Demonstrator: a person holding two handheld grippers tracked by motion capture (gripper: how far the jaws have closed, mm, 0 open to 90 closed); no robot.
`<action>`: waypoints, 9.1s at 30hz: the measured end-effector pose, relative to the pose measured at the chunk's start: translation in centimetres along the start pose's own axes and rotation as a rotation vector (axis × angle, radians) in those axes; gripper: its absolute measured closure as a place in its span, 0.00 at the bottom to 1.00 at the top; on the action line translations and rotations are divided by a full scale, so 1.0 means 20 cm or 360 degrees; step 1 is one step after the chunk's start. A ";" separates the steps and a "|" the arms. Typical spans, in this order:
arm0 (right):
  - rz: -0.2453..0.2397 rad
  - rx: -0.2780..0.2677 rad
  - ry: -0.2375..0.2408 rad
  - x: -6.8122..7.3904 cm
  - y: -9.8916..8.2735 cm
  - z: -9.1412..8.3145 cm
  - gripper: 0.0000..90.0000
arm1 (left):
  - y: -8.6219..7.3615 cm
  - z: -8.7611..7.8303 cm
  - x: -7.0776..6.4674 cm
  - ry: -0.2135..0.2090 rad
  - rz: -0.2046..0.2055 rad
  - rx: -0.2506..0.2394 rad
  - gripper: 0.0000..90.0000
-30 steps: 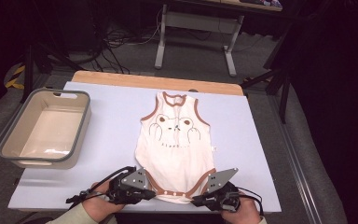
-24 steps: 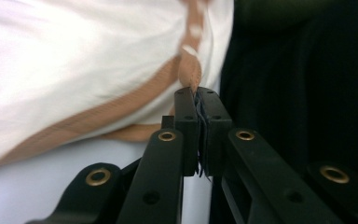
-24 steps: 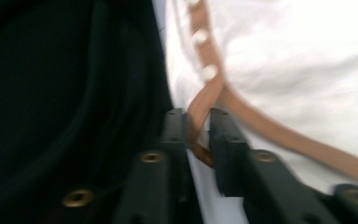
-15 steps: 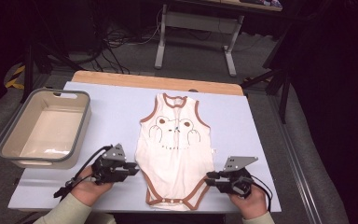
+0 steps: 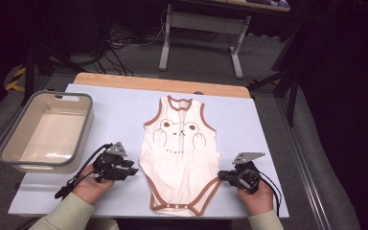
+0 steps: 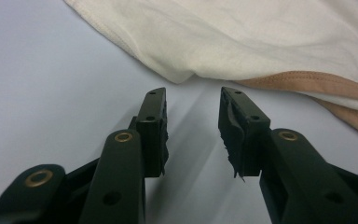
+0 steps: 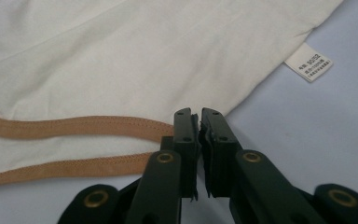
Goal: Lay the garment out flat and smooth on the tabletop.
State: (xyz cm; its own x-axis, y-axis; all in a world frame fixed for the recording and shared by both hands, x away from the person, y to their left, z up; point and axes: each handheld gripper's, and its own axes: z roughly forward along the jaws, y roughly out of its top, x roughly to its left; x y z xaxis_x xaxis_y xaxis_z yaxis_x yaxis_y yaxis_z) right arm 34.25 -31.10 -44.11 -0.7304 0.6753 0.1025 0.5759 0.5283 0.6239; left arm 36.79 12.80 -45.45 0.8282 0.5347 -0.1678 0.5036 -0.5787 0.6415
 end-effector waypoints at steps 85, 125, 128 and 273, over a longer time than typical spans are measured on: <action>-0.0214 -0.0217 0.0103 0.19 0.19 0.04 0.76 | 0.17 0.05 -0.08 -0.0058 0.0046 -0.0054 0.97; 0.0068 -0.0009 -0.0048 0.00 -0.02 -0.01 0.87 | 0.02 0.01 -0.05 -0.0009 -0.0025 0.0050 0.98; 0.0070 0.0008 -0.0028 0.00 -0.01 -0.01 0.96 | 0.02 -0.03 -0.06 -0.0012 -0.0036 0.0045 0.99; -0.0091 0.0042 0.0045 0.08 -0.10 -0.09 0.85 | -0.04 -0.07 -0.12 -0.0086 -0.0050 0.0081 0.81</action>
State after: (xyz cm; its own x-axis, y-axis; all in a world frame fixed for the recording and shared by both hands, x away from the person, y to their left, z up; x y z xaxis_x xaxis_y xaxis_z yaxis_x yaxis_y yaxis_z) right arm 31.27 -32.03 -43.69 -0.7723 0.6290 0.0891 0.5421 0.5793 0.6086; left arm 34.02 12.87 -44.52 0.8231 0.5201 -0.2282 0.5403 -0.5933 0.5967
